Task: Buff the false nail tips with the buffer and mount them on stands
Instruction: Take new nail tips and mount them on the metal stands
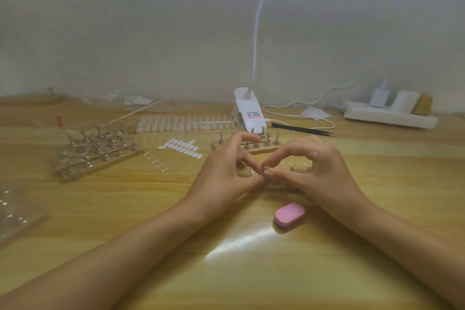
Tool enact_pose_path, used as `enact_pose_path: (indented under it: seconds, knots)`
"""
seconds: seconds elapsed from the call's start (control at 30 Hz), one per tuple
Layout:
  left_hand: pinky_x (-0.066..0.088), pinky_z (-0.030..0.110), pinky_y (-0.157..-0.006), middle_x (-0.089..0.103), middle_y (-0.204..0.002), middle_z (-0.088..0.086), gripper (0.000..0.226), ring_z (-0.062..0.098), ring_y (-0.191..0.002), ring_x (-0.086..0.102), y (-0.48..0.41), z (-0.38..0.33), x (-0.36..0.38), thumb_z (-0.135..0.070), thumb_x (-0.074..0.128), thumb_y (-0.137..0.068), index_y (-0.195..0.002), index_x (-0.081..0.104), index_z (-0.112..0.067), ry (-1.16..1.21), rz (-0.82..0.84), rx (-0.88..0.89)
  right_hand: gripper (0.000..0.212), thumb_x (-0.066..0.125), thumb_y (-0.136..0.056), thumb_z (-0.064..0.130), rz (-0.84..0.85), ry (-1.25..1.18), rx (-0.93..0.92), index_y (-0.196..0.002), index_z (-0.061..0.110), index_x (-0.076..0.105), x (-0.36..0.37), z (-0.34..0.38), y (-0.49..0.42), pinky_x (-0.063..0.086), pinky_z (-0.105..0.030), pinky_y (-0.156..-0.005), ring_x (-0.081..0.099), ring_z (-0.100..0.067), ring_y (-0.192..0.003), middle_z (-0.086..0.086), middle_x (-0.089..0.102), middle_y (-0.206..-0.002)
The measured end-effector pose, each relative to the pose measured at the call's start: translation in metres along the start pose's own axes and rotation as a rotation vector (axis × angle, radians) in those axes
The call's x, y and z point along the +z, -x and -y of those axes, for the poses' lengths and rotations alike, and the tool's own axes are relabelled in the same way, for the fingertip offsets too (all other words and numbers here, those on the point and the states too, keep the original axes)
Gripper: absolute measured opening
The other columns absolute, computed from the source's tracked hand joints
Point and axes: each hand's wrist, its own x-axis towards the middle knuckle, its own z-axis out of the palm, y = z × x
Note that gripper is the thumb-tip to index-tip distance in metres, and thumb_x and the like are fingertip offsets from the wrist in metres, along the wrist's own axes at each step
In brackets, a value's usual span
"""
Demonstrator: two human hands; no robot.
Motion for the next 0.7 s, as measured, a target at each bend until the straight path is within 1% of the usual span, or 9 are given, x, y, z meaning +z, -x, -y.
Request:
enact_pose_path:
  seconds: [0.07, 0.13, 0.3, 0.4, 0.5, 0.57, 0.63, 0.67, 0.7]
  knots:
    - [0.046, 0.017, -0.078, 0.069, -0.076, -0.019, 0.054, -0.002, -0.082, 0.054, -0.0001, 0.0007, 0.0003, -0.024, 0.080, -0.077, -0.122, 0.051, -0.030, 0.005, -0.001, -0.019, 0.012, 0.083, -0.069, 0.040, 0.007, -0.003, -0.004, -0.078, 0.034, 0.077, 0.0013, 0.0006, 0.0009, 0.041, -0.056, -0.094, 0.056, -0.010, -0.104, 0.020, 0.071, -0.084]
    - [0.047, 0.022, -0.082, 0.069, -0.076, -0.016, 0.054, 0.004, -0.087, 0.054, 0.0000, 0.0014, 0.0007, -0.021, 0.081, -0.077, -0.121, 0.051, -0.030, 0.008, -0.001, -0.030, 0.011, 0.082, -0.069, 0.040, 0.012, 0.004, -0.005, -0.078, 0.034, 0.078, 0.0019, 0.0011, 0.0010, 0.040, -0.056, -0.094, 0.056, -0.010, -0.104, 0.021, 0.071, -0.084]
    - [0.047, 0.026, -0.086, 0.068, -0.073, -0.018, 0.051, 0.007, -0.095, 0.056, 0.0000, 0.0016, 0.0014, -0.026, 0.080, -0.076, -0.119, 0.053, -0.029, 0.013, -0.001, -0.051, 0.010, 0.082, -0.069, 0.040, 0.011, 0.009, 0.002, -0.077, 0.036, 0.077, 0.0013, 0.0017, 0.0008, 0.040, -0.055, -0.095, 0.055, -0.006, -0.103, 0.023, 0.071, -0.083]
    - [0.047, 0.027, -0.084, 0.067, -0.071, -0.020, 0.047, 0.007, -0.092, 0.056, -0.0002, 0.0020, 0.0017, -0.026, 0.080, -0.077, -0.115, 0.053, -0.030, -0.002, -0.005, -0.054, 0.010, 0.083, -0.070, 0.037, 0.016, 0.003, 0.007, -0.078, 0.036, 0.077, 0.0014, 0.0023, 0.0014, 0.041, -0.055, -0.094, 0.055, -0.004, -0.100, 0.023, 0.071, -0.083]
    - [0.047, 0.029, -0.083, 0.066, -0.070, -0.022, 0.045, 0.006, -0.088, 0.055, 0.0002, 0.0019, 0.0019, -0.026, 0.080, -0.077, -0.112, 0.052, -0.031, -0.012, -0.011, -0.051, 0.009, 0.082, -0.072, 0.035, 0.017, 0.014, -0.022, -0.080, 0.035, 0.078, 0.0027, 0.0030, 0.0025, 0.043, -0.054, -0.092, 0.059, -0.008, -0.096, 0.021, 0.072, -0.082]
    - [0.049, 0.034, -0.086, 0.068, -0.073, -0.019, 0.045, 0.008, -0.089, 0.056, 0.0003, 0.0014, 0.0018, -0.025, 0.081, -0.077, -0.112, 0.053, -0.030, -0.005, -0.014, -0.053, 0.011, 0.082, -0.072, 0.034, 0.001, -0.016, -0.035, -0.082, 0.032, 0.078, 0.0022, 0.0030, 0.0027, 0.047, -0.046, -0.089, 0.062, -0.008, -0.096, 0.020, 0.073, -0.082]
    - [0.049, 0.039, -0.089, 0.071, -0.076, -0.015, 0.047, 0.009, -0.090, 0.056, 0.0002, 0.0008, 0.0017, -0.023, 0.082, -0.077, -0.114, 0.053, -0.029, -0.003, -0.012, -0.055, 0.016, 0.079, -0.071, 0.039, -0.031, -0.041, -0.041, -0.083, 0.029, 0.079, 0.0005, 0.0027, 0.0018, 0.047, -0.030, -0.083, 0.062, -0.006, -0.096, 0.019, 0.074, -0.082]
    - [0.049, 0.040, -0.089, 0.071, -0.077, -0.015, 0.047, 0.008, -0.090, 0.055, 0.0002, 0.0009, 0.0017, -0.023, 0.081, -0.077, -0.115, 0.053, -0.029, -0.005, -0.011, -0.053, 0.018, 0.077, -0.070, 0.041, -0.039, -0.037, -0.042, -0.083, 0.029, 0.079, -0.0003, 0.0024, 0.0016, 0.046, -0.027, -0.081, 0.061, -0.005, -0.096, 0.020, 0.073, -0.082]
    - [0.049, 0.039, -0.089, 0.071, -0.077, -0.015, 0.048, 0.008, -0.090, 0.055, 0.0003, 0.0011, 0.0019, -0.024, 0.081, -0.077, -0.115, 0.052, -0.029, -0.008, -0.012, -0.051, 0.018, 0.077, -0.069, 0.042, -0.037, -0.032, -0.036, -0.083, 0.029, 0.079, -0.0004, 0.0020, 0.0011, 0.046, -0.028, -0.081, 0.060, -0.005, -0.096, 0.021, 0.073, -0.081]
